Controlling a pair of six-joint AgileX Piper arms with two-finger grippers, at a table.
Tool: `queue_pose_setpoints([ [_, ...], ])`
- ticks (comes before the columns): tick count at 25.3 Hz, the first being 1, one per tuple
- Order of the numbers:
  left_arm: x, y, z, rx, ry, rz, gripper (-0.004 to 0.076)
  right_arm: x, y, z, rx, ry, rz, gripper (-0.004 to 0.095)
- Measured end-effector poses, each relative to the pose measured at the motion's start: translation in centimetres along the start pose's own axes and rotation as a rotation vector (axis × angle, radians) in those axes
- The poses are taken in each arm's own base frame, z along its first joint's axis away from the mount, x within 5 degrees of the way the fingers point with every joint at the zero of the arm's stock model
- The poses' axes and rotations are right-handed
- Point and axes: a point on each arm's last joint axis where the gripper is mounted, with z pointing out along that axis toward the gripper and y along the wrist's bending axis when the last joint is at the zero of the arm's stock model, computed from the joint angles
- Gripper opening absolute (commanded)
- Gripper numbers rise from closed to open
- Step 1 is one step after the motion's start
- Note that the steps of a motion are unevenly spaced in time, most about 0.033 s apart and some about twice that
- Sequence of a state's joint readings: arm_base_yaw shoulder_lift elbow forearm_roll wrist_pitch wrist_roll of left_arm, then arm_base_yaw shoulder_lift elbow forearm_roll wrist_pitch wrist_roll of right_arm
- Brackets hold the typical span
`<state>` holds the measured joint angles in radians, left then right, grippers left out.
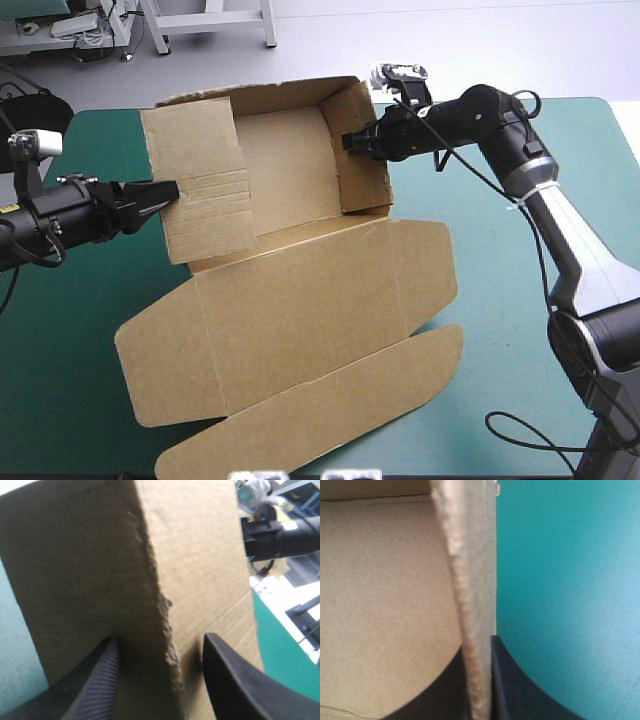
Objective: Fold the box
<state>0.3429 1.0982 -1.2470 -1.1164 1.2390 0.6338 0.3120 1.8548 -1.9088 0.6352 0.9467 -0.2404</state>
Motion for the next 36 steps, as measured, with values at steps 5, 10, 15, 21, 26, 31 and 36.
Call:
queue_pose_setpoints([
  [5,0.9,1.7,0.1,-0.140,0.113,-0.003,0.0374,0.8,2.5,2.9,-0.016,0.005,-0.050,-0.0006],
  [10,1.3,3.8,0.2,-0.290,0.185,0.000,0.0372,1.4,4.6,4.5,-0.009,-0.017,-0.085,-0.0006],
  [15,1.2,6.3,0.8,-0.413,0.202,-0.070,0.0262,1.7,5.8,4.9,-0.022,-0.017,-0.102,0.0004],
  [21,1.4,8.5,1.9,-0.438,0.232,-0.137,-0.0008,1.8,6.1,4.8,-0.007,-0.012,-0.127,0.0005],
  [26,1.2,8.7,2.4,-0.401,0.213,-0.160,-0.0009,1.8,6.1,3.9,0.044,0.004,-0.145,0.0004],
  [31,1.3,8.2,3.1,-0.366,0.222,-0.151,-0.0009,2.2,5.8,3.2,0.124,0.065,-0.145,0.0004],
  [36,1.6,6.4,6.0,-0.332,0.256,-0.071,-0.0009,3.3,4.8,2.6,0.236,0.198,-0.150,0.0004],
])
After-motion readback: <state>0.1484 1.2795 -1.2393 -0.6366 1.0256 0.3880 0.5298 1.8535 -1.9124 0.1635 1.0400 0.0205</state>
